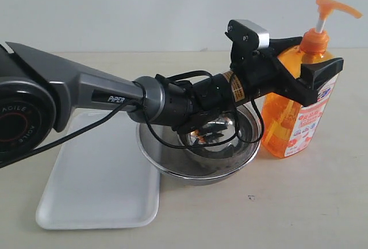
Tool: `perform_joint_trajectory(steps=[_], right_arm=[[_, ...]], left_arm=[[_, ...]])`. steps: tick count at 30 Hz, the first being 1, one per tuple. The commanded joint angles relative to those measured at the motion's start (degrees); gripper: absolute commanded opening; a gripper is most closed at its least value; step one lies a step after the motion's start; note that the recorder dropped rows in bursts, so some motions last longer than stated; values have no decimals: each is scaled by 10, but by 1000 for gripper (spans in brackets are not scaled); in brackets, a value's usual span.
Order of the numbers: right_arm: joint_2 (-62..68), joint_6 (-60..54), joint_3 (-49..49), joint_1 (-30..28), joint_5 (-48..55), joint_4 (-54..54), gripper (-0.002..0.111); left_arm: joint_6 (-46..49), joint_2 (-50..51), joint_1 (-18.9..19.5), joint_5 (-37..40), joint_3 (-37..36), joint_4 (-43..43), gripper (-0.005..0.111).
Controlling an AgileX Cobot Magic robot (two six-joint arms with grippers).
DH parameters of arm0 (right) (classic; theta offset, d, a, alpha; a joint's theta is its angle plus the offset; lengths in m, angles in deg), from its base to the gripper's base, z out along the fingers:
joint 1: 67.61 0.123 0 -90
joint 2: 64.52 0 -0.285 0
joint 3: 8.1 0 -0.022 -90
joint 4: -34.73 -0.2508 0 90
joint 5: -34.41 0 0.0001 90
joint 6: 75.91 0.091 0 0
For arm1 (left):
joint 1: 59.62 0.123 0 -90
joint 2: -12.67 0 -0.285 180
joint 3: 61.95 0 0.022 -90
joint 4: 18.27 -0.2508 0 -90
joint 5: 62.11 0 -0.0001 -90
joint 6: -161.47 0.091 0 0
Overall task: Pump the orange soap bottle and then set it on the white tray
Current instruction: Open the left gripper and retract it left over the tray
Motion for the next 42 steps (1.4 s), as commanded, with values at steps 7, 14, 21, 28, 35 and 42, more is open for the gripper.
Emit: perform_joint_trajectory(steps=[7,14,21,28,35,42], right_arm=[[-3,-2,0,-1,-6,1,0],[-3,-2,0,-1,-6,0,0],[-3,-2,0,-1,-6,0,0],[-3,-2,0,-1,-6,0,0],[-3,-2,0,-1,-6,0,0],[-3,-2,0,-1,-6,0,0]], left_arm=[[-51,-44,5,95,0,-73,80],[-59,-68,12,97,-17,-118,80],[-59,-100,29,95,-56,-129,80],[-57,-174,76,-11,-184,-131,80],[-36,-340,118,-8,-375,-155,80],[-5,-454,202,-134,-575,-129,80]])
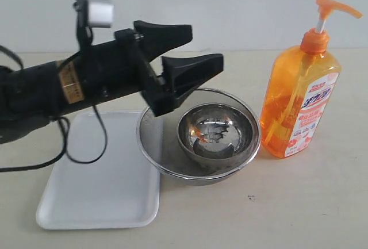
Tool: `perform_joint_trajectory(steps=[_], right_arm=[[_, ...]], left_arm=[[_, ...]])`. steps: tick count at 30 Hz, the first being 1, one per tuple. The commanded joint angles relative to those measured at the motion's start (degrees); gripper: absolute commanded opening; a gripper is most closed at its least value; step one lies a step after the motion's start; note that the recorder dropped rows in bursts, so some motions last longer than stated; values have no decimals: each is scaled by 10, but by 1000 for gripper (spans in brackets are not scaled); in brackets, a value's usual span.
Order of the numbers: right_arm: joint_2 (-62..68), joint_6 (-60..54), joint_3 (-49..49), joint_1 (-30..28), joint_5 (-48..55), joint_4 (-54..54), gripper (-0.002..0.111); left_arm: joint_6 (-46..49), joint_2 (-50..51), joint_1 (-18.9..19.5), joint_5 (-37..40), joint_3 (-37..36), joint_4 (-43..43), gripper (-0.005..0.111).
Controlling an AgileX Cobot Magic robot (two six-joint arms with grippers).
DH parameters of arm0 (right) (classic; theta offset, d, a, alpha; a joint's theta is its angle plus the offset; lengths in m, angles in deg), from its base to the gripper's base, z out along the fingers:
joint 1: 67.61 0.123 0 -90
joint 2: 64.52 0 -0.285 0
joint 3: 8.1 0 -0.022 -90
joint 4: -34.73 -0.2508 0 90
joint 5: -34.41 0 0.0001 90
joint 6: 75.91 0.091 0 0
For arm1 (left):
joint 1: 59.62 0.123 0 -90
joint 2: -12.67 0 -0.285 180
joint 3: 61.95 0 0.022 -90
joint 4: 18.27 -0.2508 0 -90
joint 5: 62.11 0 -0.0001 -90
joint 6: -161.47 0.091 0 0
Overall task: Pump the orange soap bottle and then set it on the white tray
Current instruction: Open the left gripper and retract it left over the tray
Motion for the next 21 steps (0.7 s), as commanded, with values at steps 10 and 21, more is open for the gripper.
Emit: perform_joint_trajectory(steps=[10,21], right_arm=[[-3,-2,0,-1,-6,1,0],[-3,-14,0,-1,-198,91,0]], left_arm=[[62,-58,94,-83,-203,48,80],[63,-58,94,-83,-203,42,80]])
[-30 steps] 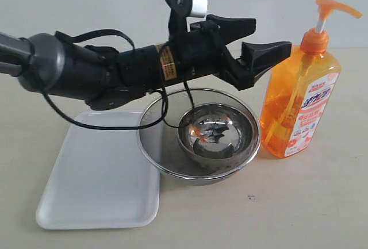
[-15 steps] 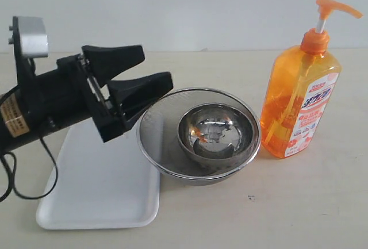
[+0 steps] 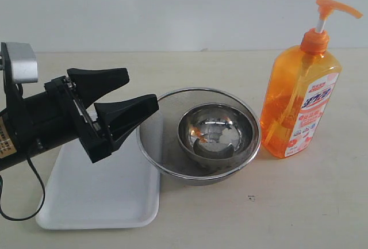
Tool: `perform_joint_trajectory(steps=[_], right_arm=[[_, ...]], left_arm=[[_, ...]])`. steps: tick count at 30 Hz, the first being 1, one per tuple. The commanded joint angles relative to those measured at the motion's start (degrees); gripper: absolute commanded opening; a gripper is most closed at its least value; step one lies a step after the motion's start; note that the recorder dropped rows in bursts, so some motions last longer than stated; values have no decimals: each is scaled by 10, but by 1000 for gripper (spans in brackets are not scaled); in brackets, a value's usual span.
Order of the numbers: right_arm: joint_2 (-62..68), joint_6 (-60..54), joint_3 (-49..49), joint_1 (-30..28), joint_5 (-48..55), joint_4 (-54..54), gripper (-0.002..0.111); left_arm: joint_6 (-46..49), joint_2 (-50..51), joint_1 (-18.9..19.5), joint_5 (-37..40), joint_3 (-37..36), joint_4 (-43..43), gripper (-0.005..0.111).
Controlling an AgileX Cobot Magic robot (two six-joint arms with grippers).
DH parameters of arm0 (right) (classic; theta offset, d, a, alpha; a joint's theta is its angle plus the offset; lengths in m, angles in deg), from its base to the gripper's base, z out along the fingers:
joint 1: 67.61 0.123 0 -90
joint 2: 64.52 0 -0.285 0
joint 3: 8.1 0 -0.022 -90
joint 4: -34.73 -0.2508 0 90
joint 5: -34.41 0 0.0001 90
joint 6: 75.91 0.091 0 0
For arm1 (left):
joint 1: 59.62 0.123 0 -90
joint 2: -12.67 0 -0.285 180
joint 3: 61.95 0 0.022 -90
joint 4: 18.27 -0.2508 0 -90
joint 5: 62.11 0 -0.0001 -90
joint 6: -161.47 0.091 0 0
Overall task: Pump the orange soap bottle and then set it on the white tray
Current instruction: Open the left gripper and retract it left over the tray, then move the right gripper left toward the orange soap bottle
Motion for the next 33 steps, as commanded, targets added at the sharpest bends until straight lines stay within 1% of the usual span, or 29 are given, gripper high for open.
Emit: perform_joint_trajectory(steps=[1,3,5,8,10,12,16,20,24,29,33], right_arm=[[-3,1,0,-1,-104,1,0],[-3,4,0,-1,-166,-3,0],[-3,13,0,-1,-204,-4,0],[-3,44,0,0,-202,-1,0],[11,44,0,0,-201,-1,0],[40,38,0,0,-221,-1,0],[130,37,0,0,-329,-17,0],[250,20,-12,0,-344,-21,0],[364,20,-37,0,-407,-20,0],[509,20,-73,0,-450,-22,0],[601,3,-87,0,-504,-49,0]], left_arm=[[3,-6,2,-8,-3,3,80],[3,-6,2,-8,-3,3,80],[0,-6,2,-8,-3,3,80],[0,-6,2,-8,-3,3,80],[0,-6,2,-8,-3,4,80],[0,-6,2,-8,-2,4,80],[0,-6,2,-8,-2,0,80],[-9,-6,2,-8,-2,-2,80],[-9,-6,2,-8,-2,-2,80],[-11,-6,2,-8,-2,-2,80],[-11,-6,2,-8,-2,-7,80]])
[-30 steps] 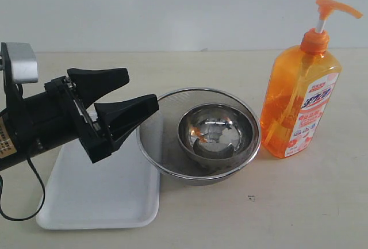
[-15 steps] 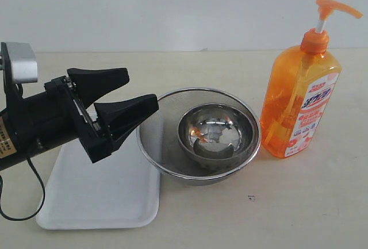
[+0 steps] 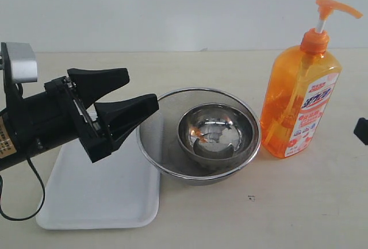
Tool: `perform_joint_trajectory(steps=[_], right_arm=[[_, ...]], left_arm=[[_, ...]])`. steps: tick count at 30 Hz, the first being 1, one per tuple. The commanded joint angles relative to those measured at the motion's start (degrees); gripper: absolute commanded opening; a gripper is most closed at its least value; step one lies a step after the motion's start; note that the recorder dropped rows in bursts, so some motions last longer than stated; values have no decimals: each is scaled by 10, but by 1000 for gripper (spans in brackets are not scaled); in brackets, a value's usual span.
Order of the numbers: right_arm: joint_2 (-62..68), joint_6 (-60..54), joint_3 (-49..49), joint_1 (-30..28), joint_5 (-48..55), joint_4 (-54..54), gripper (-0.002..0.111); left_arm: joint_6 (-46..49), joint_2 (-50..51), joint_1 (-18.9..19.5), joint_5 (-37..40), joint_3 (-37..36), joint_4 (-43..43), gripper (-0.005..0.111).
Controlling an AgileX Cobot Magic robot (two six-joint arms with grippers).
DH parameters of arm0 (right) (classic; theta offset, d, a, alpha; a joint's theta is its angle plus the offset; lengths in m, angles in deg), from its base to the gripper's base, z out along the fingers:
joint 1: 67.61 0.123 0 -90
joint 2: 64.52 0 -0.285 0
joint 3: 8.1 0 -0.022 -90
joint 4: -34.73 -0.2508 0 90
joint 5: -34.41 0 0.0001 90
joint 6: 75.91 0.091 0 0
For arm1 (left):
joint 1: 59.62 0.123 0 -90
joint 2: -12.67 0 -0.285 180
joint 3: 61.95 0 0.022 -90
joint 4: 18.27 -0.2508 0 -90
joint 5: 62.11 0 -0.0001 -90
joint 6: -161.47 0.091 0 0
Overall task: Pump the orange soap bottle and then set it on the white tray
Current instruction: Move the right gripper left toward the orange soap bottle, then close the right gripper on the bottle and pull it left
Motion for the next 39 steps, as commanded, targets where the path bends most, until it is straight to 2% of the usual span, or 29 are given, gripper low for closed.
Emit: perform_joint_trajectory(steps=[1,5,6,8,10,11,12,13,15,18,21,23,25,32,34,39], right_arm=[[100,-20,-14,0,-62,-28,0],[167,-47,-14,0,-138,-30,0],[192,-87,-14,0,-173,-34,3],[214,-94,-19,0,-202,-42,13],[228,-94,-28,0,-197,-42,33],[237,-88,-37,0,-186,-43,58],[243,-85,-39,0,-186,-43,71],[243,-85,-42,0,-175,-47,77],[243,-103,-42,0,-169,-48,77],[243,-29,-42,0,-153,11,77],[243,-64,-45,0,-177,47,76],[243,-59,-61,0,-140,95,70],[243,-47,-68,0,-122,104,67],[243,-28,-78,0,-104,122,67],[243,-40,-78,0,-101,122,59],[243,-57,-78,0,-100,124,30]], left_arm=[[-6,-6,2,-7,-2,-7,80],[-7,-6,2,-7,-2,-15,80],[-7,-6,2,-7,-2,-15,80],[-7,-6,2,-7,-2,-15,80],[-7,-6,2,-7,-2,-15,80],[-7,-6,2,-7,-2,-19,80],[-7,-6,2,-7,-2,-20,80],[-7,-6,2,-7,-2,-20,80],[-7,-6,2,-7,-2,-20,80],[-7,-6,2,-7,-2,-20,80],[-7,-6,2,-7,-2,-20,80],[-7,-6,2,-7,-2,-20,80],[-7,-6,2,-7,-2,-26,80],[-7,-6,2,-7,-2,-31,80],[-7,-6,2,-7,-2,-31,80],[-7,-6,2,-7,-2,-32,80]])
